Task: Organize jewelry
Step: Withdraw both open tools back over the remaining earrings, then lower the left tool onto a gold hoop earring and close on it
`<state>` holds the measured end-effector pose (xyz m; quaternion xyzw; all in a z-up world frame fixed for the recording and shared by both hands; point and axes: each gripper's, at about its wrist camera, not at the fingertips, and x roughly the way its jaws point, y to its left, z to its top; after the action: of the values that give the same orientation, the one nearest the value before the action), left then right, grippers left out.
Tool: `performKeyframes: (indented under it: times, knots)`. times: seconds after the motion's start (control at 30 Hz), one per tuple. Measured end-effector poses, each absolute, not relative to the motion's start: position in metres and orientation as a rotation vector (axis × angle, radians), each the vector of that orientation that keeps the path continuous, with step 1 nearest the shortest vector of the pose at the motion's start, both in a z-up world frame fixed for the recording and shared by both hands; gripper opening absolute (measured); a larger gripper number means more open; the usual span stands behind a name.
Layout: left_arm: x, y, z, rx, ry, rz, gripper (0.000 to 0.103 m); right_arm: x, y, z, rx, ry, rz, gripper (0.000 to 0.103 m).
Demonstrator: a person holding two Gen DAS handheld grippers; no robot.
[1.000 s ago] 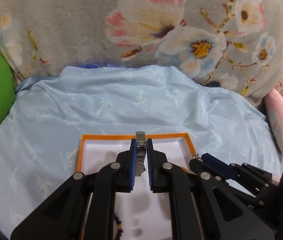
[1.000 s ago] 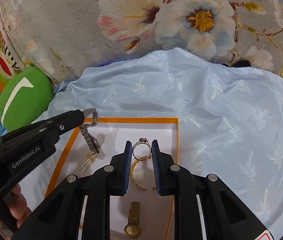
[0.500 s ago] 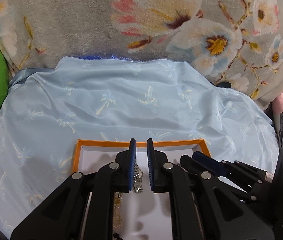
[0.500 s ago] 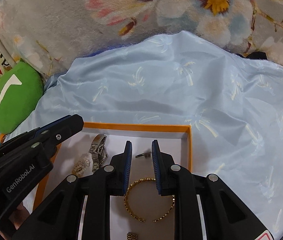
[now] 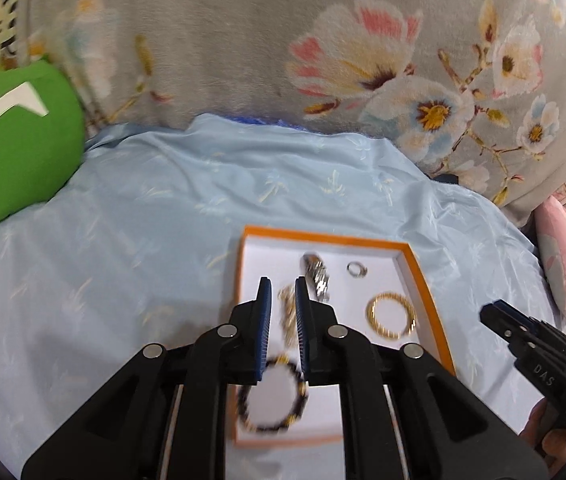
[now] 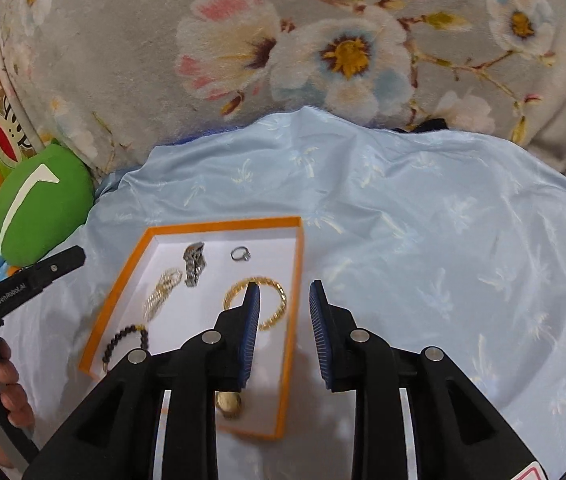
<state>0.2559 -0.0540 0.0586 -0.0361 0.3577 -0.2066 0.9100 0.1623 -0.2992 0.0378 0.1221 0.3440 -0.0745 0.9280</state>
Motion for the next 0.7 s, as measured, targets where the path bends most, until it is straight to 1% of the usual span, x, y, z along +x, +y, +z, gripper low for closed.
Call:
performKeyframes:
  times: [0.1,0.27,0.37,0.43,0.5,0.7]
  knots:
    - [0.224,-0.034,0.057,-0.064,0.754,-0.417,0.011,0.124,-0.297,0.033,0.259,0.732,-0.164,0.026]
    - [0.175,-0.014,0.044,-0.042,0.795,-0.414,0.011,0.07,-0.273,0.021,0.195,0.766,-0.192,0.026]
    - [0.15,-0.006,0.031,-0.061,0.838,-0.421,0.013,0.047,-0.261,0.01,0.206,0.79,-0.171,0.026]
    - [0.135,-0.003,0.022,-0.07,0.866,-0.425,0.019,0.037,-0.252,0.002,0.208,0.813,-0.154,0.026]
    - [0.121,-0.002,0.013,-0.07,0.885,-0.427,0.021,0.031,-0.244,-0.005,0.212,0.832,-0.138,0.026]
    - [0.093,-0.004,-0.004,-0.065,0.926,-0.44,0.021,0.03,-0.222,-0.014,0.201,0.851,-0.096,0.026]
